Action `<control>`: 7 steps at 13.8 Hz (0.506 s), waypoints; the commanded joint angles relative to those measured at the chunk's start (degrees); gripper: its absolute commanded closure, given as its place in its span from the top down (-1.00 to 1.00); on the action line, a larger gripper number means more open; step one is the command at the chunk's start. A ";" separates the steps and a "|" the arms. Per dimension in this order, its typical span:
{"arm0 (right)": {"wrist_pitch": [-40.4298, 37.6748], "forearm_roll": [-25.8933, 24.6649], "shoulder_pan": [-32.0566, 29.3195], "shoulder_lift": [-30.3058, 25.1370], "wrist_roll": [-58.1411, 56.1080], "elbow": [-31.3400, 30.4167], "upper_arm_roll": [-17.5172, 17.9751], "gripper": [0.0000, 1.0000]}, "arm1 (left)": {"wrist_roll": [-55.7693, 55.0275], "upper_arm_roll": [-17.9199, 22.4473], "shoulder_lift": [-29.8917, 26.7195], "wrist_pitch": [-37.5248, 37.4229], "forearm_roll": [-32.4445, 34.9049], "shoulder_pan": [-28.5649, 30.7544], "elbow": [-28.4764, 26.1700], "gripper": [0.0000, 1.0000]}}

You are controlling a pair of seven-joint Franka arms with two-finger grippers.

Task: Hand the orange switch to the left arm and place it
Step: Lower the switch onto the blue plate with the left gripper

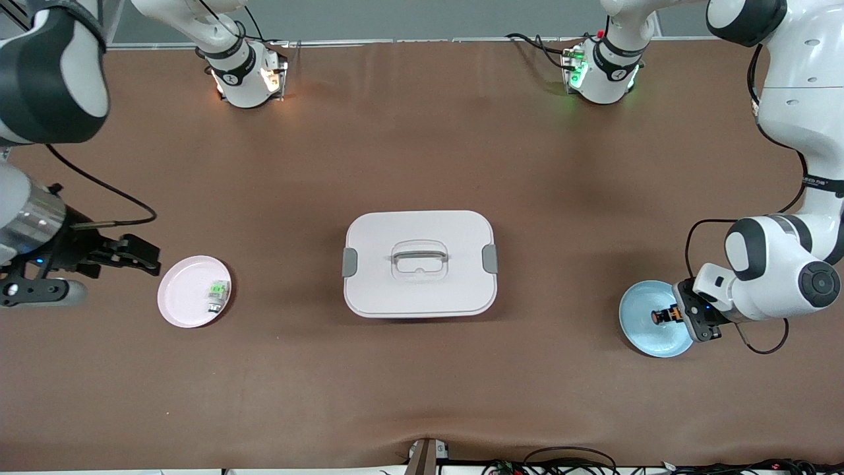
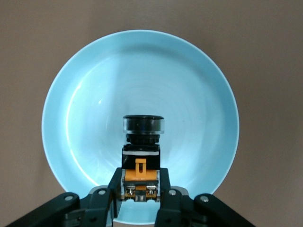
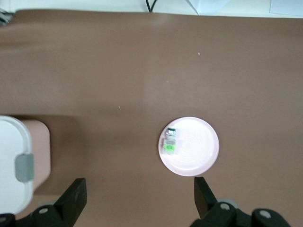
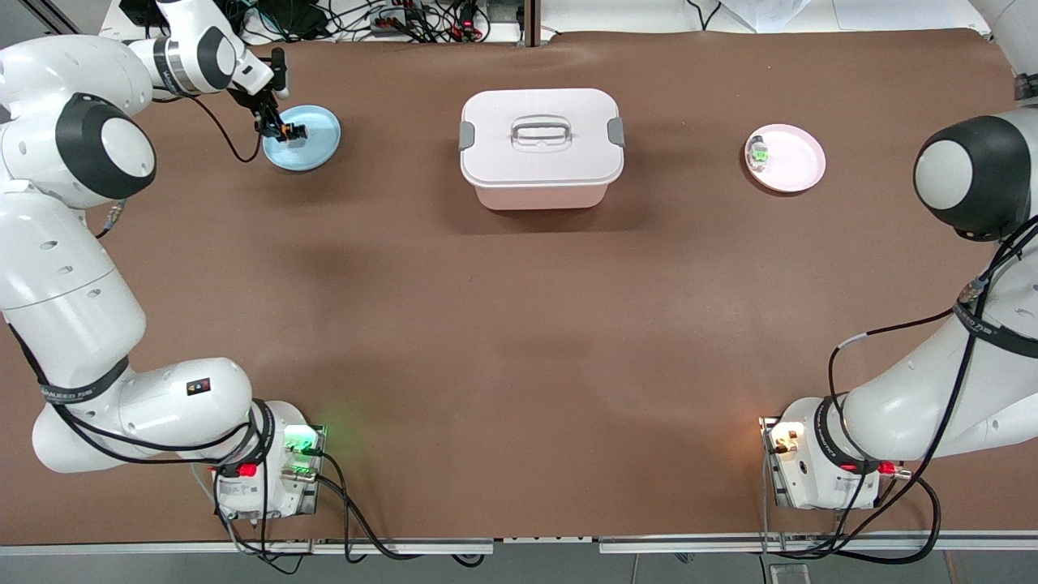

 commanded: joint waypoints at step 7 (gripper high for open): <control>-10.45 4.52 -4.80 -4.17 -3.22 -0.42 -0.89 1.00 | 8.57 -0.41 1.74 2.15 0.31 0.14 0.56 -0.81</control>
